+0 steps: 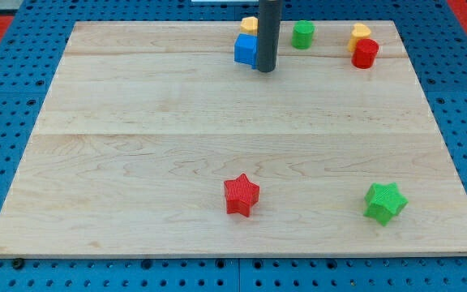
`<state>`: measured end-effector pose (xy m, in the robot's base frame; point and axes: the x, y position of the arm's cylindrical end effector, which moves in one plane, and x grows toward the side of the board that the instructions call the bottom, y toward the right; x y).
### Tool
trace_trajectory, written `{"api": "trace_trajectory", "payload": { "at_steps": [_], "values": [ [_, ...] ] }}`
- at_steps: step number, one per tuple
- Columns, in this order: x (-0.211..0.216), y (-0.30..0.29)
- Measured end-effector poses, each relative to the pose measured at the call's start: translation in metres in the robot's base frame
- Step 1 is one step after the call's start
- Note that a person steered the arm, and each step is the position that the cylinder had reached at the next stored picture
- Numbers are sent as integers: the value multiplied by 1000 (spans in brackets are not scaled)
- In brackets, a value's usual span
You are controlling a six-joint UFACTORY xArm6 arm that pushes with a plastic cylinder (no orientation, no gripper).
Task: Move the red star towards the blue triangle
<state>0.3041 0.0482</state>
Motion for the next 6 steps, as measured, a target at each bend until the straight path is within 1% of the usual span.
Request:
{"api": "trace_trajectory", "payload": {
  "at_steps": [1,3,4,6],
  "values": [
    [3,9],
    [118,33],
    [161,24],
    [206,-6]
  ]
}}
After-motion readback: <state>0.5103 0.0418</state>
